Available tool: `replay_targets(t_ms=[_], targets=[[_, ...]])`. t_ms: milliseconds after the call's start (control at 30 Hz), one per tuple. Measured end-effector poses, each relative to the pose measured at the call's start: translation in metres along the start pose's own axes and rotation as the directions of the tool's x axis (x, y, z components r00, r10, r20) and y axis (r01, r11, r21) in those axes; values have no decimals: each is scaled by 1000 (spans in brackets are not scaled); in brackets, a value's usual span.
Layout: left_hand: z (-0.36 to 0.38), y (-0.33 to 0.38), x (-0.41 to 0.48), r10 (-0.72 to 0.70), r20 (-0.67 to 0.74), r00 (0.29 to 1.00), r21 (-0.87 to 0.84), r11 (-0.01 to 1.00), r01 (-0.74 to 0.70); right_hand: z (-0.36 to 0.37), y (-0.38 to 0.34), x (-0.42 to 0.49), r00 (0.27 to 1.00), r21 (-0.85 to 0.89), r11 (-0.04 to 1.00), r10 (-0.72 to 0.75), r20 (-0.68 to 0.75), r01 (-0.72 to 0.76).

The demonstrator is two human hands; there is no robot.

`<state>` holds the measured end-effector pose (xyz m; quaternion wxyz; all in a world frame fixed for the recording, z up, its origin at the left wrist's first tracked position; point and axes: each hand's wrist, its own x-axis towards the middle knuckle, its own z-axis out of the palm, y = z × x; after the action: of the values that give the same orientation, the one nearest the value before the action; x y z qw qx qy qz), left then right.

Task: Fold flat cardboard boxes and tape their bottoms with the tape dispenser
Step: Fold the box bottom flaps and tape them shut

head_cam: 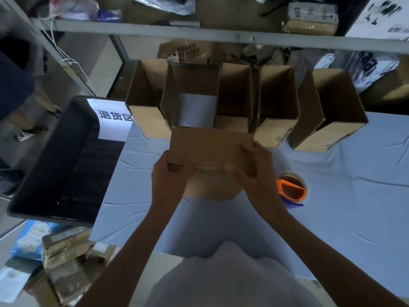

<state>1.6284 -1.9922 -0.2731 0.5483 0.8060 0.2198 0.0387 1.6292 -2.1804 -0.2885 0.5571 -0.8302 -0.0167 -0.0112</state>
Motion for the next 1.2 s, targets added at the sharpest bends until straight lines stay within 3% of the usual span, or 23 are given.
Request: replay_targets(t_ms=[133, 233, 433, 667, 800, 933, 1100, 1200], targets=[[10, -25, -14, -174, 5, 985, -6, 985, 174, 18, 8, 5, 992, -152, 988, -5, -122, -14], [14, -27, -19, -190, -18, 982, 22, 982, 190, 21, 10, 3, 993, -98, 995, 8, -119, -20], [16, -30, -20, -204, -10, 979, 18, 979, 204, 18, 10, 5, 957, 128, 975, 203, -207, -180], [16, -12, -11, -134, 6, 991, 199, 971, 130, 22, 5, 5, 976, -131, 984, 98, -193, -124], [16, -8, -6, -175, -24, 984, 270, 947, 175, 24, 10, 11, 983, -77, 989, 113, -146, -125], [15, -14, -4, -171, -14, 985, 202, 965, 170, 24, 17, 8, 983, -30, 994, 101, -152, -106], [19, -16, -6, -164, -34, 986, 214, 962, 168, 34, 7, 8, 964, -225, 967, 56, -259, -116], [17, -18, -7, -173, -29, 985, 189, 966, 175, 36, 6, 10, 976, -234, 970, 5, -217, -57]])
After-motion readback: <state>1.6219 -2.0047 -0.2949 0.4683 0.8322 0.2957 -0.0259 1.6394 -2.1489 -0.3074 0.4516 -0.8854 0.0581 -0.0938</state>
